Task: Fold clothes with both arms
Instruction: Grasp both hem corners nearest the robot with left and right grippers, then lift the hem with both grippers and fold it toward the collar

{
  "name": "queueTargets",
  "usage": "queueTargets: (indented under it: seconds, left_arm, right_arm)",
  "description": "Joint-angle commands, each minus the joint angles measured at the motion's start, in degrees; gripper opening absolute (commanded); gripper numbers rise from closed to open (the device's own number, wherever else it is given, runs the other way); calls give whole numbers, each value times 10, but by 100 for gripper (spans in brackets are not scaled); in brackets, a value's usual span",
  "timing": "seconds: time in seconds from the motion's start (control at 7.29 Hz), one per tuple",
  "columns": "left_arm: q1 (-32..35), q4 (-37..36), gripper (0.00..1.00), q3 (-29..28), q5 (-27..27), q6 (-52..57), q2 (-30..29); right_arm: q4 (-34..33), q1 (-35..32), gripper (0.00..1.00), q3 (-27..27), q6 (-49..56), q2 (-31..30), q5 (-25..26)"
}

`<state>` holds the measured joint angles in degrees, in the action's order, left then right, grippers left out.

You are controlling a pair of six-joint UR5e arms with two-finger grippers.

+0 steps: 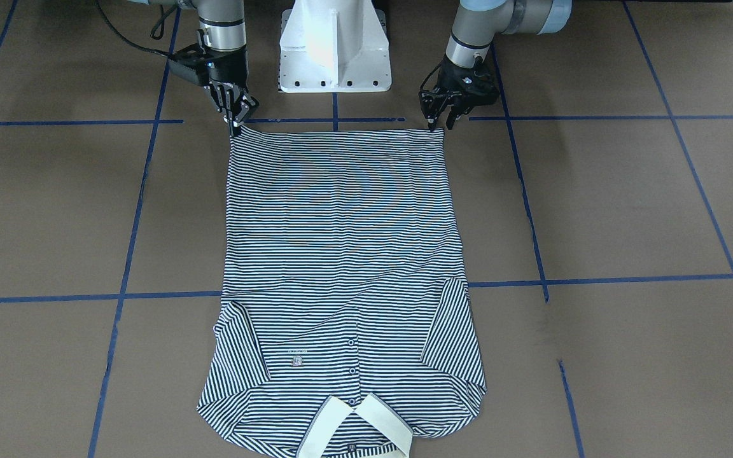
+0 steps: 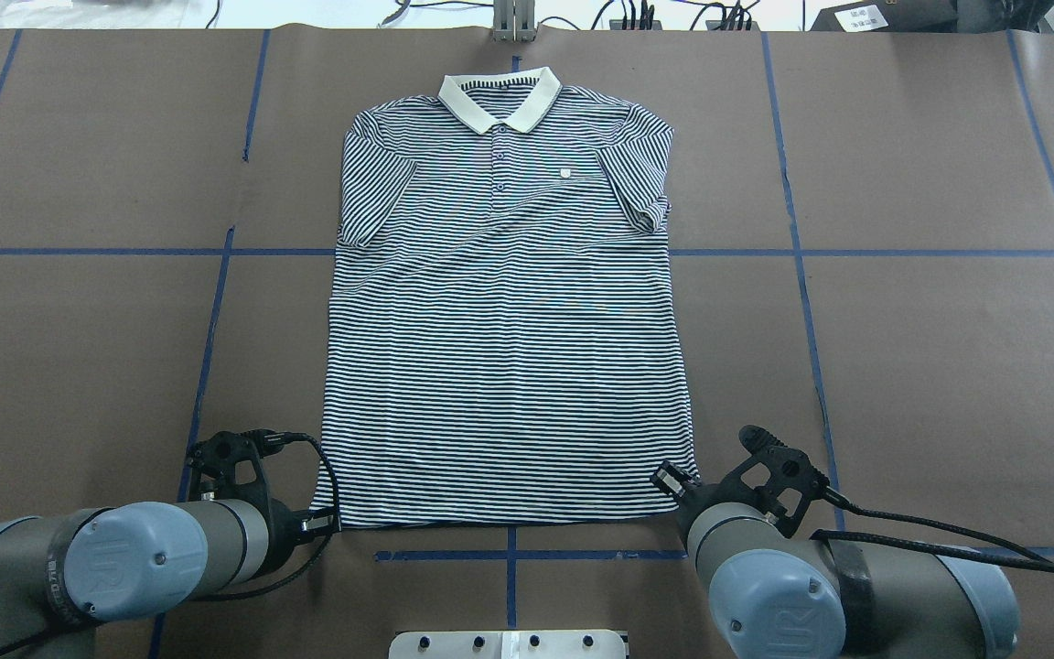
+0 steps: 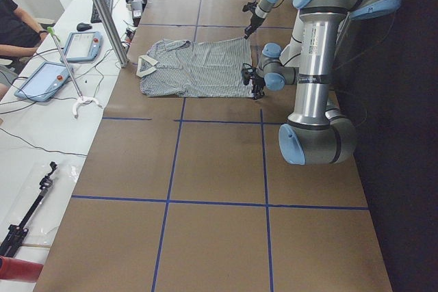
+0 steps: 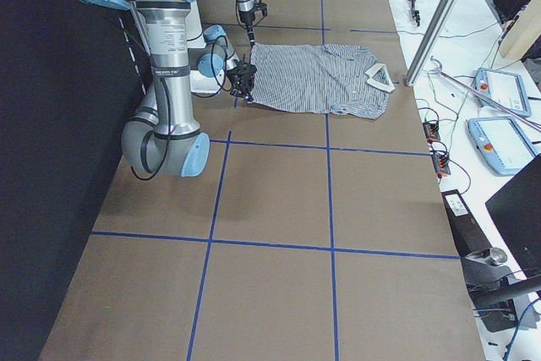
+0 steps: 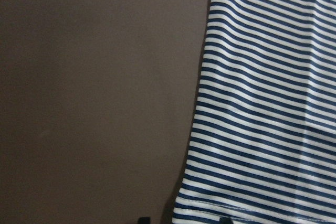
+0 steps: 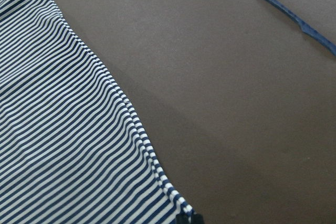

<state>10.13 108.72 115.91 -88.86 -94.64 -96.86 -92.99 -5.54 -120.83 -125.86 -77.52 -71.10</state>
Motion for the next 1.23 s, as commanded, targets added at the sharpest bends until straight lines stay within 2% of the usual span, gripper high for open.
queueTargets:
  seconds: [0.0,0.41,0.69,0.96,1.1]
  left_arm:
    - [-1,0,0,-2,0,0,1]
    - [0,0,0,11,-1,0,0]
    - [0,-60,0,85,-2,-2,2]
    - [-36,-148,0,183,-3,-69,4]
    - [-49,-209,0,243,-3,-91,1]
  right_arm:
    - [0,0,0,0,0,1,0]
    - [0,0,0,0,0,3,0]
    - [0,-1,0,-23,-1,-7,0]
    - [-36,38,0,-138,-4,-73,-6]
    - [-103,46,0,-198,-4,-72,-14]
